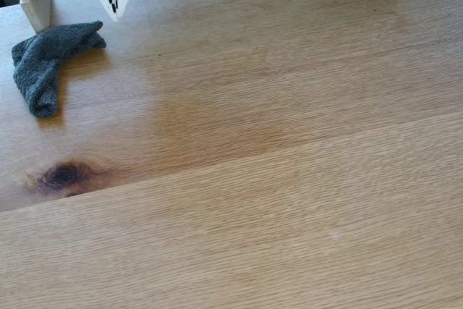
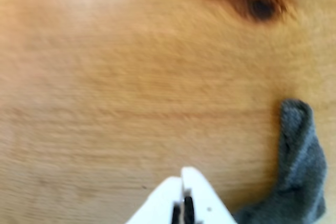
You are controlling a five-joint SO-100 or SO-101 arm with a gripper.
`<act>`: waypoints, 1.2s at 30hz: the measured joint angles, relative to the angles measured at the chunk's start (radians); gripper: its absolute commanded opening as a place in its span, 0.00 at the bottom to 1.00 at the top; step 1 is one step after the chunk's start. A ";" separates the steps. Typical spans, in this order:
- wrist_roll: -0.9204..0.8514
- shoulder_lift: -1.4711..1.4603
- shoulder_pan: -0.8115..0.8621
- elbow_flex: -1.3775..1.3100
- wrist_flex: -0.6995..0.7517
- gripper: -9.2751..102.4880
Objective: Clean the area in front of the robot
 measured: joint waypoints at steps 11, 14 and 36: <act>0.035 0.152 -0.144 0.006 0.117 0.08; 0.032 0.186 -0.155 0.067 0.179 0.08; -0.117 0.881 -0.158 0.580 0.402 0.09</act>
